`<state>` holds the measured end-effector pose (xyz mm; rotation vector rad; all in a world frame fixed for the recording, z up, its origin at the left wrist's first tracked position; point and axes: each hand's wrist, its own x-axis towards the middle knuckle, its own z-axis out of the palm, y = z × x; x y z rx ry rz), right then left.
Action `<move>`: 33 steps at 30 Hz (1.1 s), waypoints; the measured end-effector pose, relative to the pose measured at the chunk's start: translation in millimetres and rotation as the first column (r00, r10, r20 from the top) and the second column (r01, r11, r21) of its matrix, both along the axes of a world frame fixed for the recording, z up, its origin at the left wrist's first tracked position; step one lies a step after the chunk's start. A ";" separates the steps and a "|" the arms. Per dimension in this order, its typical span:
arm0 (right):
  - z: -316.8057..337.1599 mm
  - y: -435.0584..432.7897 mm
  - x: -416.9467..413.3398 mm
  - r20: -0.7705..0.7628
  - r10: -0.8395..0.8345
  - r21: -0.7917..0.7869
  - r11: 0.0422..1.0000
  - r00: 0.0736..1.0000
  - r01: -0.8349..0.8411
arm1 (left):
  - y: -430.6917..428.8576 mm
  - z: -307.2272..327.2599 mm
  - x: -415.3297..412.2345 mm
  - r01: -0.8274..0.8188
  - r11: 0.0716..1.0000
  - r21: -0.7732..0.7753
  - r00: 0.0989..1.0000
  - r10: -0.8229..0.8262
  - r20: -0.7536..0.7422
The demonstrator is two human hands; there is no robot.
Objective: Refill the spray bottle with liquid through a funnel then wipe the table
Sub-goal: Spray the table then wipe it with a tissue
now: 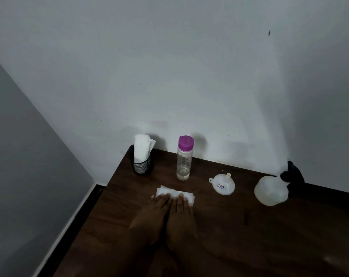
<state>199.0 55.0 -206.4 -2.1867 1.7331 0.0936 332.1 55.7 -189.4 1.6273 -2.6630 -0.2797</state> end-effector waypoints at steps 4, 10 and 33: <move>-18.5 -17.5 24.1 -0.042 0.025 -0.064 0.998 0.999 -0.027 | -7.3 -0.4 25.9 -0.076 0.997 0.034 0.995 0.073 0.073; 6.7 -13.7 20.1 -0.036 0.172 -0.011 0.985 0.985 -0.172 | 13.9 -4.8 26.5 -0.190 0.981 0.033 0.979 0.187 0.076; 4.3 -4.6 -163.7 -0.088 0.202 -0.063 0.976 0.975 -0.207 | 23.0 -4.7 -147.7 -0.211 0.969 0.128 0.977 0.205 0.055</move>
